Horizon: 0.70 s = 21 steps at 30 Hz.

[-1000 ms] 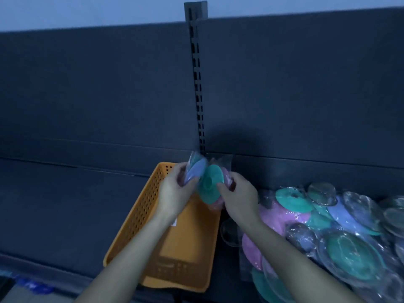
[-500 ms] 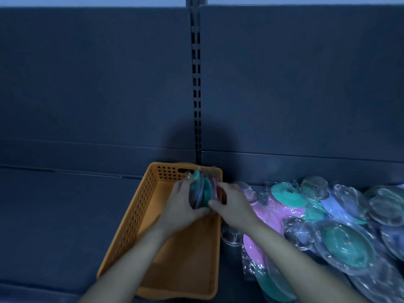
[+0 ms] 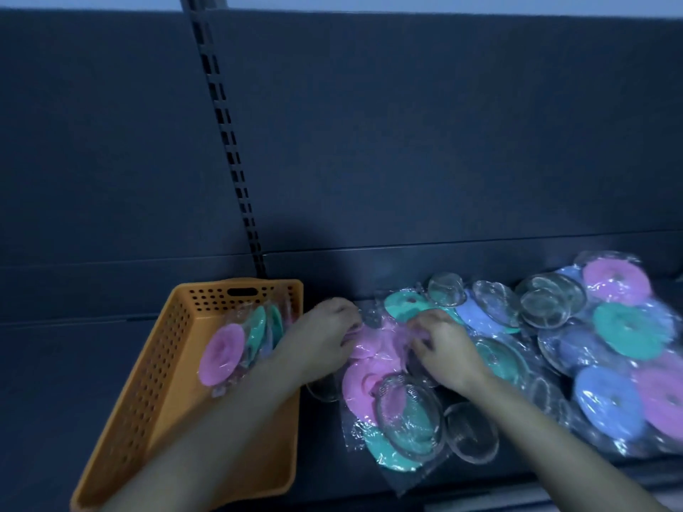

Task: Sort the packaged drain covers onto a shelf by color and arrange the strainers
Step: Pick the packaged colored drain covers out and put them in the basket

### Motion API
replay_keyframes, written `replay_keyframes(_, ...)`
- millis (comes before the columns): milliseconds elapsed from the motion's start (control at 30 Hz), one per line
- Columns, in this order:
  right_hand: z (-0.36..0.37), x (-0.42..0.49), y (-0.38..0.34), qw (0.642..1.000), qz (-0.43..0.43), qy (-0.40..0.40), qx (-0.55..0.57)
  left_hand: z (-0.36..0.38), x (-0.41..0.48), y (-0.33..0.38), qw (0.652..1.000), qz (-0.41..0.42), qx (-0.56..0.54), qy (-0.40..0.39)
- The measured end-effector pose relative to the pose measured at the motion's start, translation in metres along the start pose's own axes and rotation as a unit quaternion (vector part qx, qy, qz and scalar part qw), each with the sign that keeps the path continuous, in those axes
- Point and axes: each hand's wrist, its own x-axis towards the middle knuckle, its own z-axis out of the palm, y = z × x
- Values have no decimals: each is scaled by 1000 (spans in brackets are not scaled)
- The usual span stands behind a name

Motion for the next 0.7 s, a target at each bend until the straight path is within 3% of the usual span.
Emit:
replay_keyframes(200, -10, -7, 30, 998, -14, -31, -51, 24, 37, 3, 971, -115, 80, -193)
replay_keyframes(300, -14, -1, 43, 998, -7, -43, -48, 32, 43, 10, 948, -149, 129, -249)
replay_keyframes(533, -11, 23, 54, 997, -39, -36, -61, 34, 47, 8, 946, -243, 117, -181)
replay_keyframes(700, -2, 43, 44, 982, -53, -46, -176, 38, 46, -2, 937, -332, 25, -107)
